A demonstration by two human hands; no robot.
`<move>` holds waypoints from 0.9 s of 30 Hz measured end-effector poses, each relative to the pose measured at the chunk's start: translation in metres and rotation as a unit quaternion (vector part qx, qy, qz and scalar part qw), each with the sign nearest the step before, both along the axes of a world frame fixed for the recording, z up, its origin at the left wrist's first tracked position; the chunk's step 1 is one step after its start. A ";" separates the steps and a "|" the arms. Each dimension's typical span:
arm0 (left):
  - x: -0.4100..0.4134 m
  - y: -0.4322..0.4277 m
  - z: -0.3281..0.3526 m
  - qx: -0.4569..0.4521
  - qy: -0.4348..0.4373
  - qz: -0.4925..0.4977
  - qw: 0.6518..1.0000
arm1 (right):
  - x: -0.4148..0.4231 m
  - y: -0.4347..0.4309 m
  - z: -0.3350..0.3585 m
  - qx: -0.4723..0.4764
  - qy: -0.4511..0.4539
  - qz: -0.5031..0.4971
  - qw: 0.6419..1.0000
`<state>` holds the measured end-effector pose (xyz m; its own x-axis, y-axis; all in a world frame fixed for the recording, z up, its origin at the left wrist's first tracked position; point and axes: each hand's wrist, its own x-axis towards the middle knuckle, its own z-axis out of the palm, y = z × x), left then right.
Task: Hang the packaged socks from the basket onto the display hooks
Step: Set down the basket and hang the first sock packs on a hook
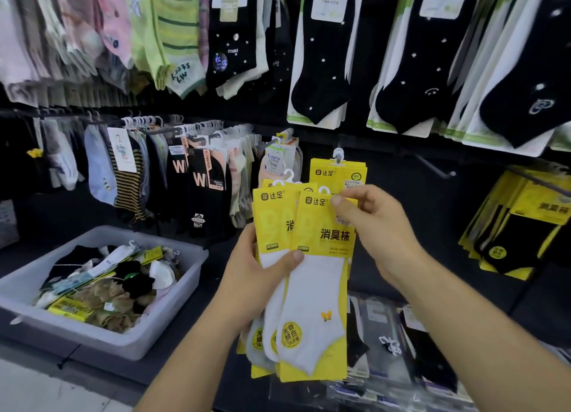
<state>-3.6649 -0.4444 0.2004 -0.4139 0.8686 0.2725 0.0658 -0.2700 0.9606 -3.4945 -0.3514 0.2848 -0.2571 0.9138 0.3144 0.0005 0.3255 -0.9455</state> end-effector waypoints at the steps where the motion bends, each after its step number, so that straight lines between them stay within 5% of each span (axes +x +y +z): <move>1: -0.001 0.000 0.000 0.000 0.003 0.000 1.000 | 0.000 0.003 0.007 0.018 -0.027 0.000 0.999; 10: -0.008 0.002 -0.001 0.004 0.012 0.005 1.000 | -0.002 0.016 0.034 0.021 -0.146 0.057 0.987; 18: -0.010 0.001 -0.002 -0.001 0.025 0.019 0.999 | 0.000 0.024 0.041 -0.006 -0.097 -0.030 0.995; 27: -0.026 -0.005 0.001 -0.012 0.042 0.049 0.998 | -0.011 0.041 0.057 0.160 -0.147 -0.136 0.967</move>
<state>-3.6913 -0.4492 0.2013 -0.4747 0.8315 0.2887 0.1711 -0.2345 0.9569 -3.5058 -0.3106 0.3419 -0.1432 0.8282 0.5419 0.3807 0.5515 -0.7423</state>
